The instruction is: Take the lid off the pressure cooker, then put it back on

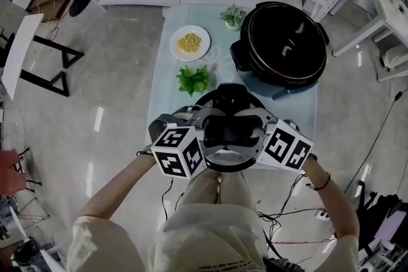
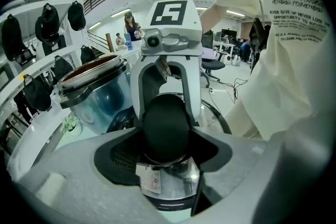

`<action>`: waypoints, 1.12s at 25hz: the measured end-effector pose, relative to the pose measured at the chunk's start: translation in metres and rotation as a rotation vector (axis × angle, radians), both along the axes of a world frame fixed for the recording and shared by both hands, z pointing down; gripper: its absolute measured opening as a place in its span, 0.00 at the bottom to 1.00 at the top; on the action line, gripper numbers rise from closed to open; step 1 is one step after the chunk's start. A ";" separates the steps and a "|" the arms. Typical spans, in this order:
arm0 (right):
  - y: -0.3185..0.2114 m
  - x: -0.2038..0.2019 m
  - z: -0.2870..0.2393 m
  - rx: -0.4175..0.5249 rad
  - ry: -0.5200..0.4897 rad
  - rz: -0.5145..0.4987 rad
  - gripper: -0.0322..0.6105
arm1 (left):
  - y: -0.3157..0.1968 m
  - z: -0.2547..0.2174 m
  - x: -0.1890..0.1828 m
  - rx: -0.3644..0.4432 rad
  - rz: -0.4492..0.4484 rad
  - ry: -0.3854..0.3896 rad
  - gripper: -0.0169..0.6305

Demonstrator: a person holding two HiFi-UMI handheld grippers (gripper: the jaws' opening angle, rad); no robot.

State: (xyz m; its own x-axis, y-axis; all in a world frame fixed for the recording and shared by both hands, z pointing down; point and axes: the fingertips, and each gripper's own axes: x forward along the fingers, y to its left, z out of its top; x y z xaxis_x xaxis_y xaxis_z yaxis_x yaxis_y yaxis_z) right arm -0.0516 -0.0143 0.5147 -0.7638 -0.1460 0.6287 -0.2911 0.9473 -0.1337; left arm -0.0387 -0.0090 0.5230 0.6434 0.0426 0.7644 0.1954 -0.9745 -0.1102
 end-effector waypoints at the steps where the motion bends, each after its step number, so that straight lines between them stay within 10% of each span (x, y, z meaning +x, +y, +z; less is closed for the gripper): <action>1: 0.000 0.000 0.004 -0.002 0.005 -0.001 0.48 | 0.000 0.004 0.000 0.000 -0.002 -0.004 0.45; 28: -0.002 0.000 0.071 -0.014 0.105 -0.001 0.48 | -0.002 0.072 -0.002 0.034 -0.014 -0.118 0.45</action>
State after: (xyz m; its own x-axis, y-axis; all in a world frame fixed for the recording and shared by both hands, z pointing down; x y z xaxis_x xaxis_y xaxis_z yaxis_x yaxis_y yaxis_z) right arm -0.0517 -0.0160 0.5861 -0.6938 -0.1358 0.7072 -0.3030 0.9459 -0.1157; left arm -0.0402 -0.0113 0.5948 0.5492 0.0071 0.8356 0.1957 -0.9732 -0.1204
